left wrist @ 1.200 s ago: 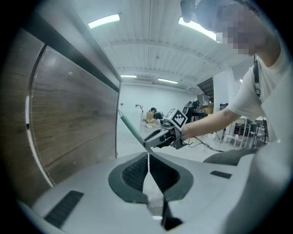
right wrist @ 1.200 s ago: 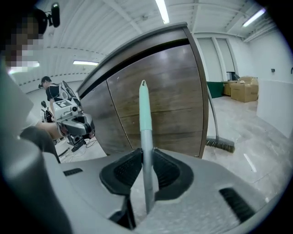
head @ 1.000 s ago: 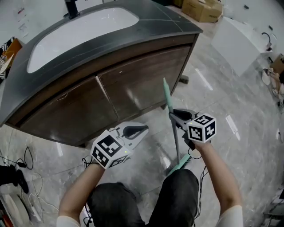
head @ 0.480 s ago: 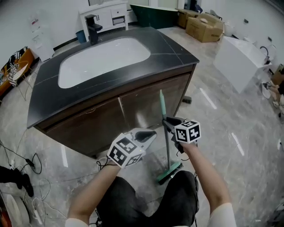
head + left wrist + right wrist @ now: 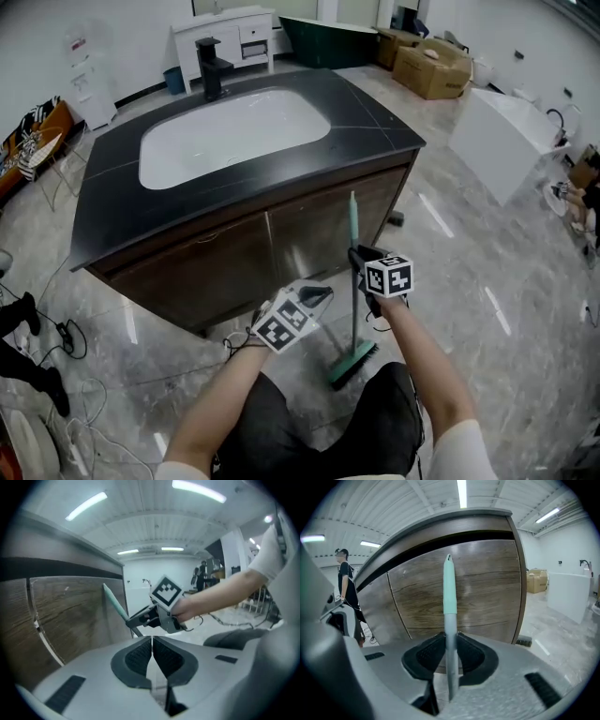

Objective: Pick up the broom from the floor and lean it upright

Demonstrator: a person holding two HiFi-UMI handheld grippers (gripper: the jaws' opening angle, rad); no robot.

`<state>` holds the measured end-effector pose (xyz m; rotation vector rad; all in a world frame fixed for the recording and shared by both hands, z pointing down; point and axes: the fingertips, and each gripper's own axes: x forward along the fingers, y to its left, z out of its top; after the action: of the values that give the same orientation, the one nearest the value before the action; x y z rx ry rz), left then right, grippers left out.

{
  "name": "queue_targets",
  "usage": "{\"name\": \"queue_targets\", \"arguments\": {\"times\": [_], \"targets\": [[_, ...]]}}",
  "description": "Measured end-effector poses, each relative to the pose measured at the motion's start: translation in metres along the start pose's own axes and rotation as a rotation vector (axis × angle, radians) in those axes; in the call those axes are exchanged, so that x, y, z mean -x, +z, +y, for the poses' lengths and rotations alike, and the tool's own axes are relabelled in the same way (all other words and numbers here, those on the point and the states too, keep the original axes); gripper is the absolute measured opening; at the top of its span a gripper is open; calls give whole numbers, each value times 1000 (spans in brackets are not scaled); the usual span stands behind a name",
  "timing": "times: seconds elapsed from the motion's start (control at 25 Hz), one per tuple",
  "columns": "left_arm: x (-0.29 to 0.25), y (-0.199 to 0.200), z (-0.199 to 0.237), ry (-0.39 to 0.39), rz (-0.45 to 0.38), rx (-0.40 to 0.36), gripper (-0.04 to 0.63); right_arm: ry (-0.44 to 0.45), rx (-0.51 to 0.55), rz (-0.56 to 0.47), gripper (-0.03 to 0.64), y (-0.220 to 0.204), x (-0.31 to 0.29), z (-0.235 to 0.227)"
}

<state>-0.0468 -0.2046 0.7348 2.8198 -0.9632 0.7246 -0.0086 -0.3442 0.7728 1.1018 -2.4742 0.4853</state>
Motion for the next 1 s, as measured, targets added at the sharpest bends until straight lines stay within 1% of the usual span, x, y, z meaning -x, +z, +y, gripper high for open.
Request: {"name": "queue_targets", "arguments": {"times": [0.04, 0.08, 0.16, 0.2, 0.32, 0.4, 0.48, 0.56, 0.68, 0.8, 1.0], "targets": [[-4, -5, -1, 2, 24, -24, 11, -10, 4, -2, 82, 1, -2, -1], [-7, -8, -2, -2, 32, -25, 11, -18, 9, -6, 83, 3, -3, -1], [-11, -9, -5, -10, 27, -6, 11, -22, 17, -14, 94, 6, -5, -1], [-11, -8, -6, -14, 23, -3, 11, -22, 24, -15, 111, 7, -5, 0], [-11, 1, -5, -13, -3, 15, 11, -34, 74, -18, 145, 15, -5, 2], [-13, 3, -3, -3, -18, 26, 11, -41, 100, -21, 149, 18, -3, 2], [-18, 0, -4, -5, -14, 31, 11, -35, 110, -24, 152, 17, 2, 1], [-22, -2, -7, -27, -5, 51, 11, -26, 129, -29, 152, 16, 9, 1], [-23, 7, -7, -45, -29, 104, 11, -25, 158, -51, 152, 17, 20, 0], [-26, 15, -10, -49, -56, 127, 11, -17, 157, -82, 152, 14, 33, 3], [-39, 19, -17, -59, -82, 123, 11, -6, 117, -141, 134, 10, 57, 5]]}}
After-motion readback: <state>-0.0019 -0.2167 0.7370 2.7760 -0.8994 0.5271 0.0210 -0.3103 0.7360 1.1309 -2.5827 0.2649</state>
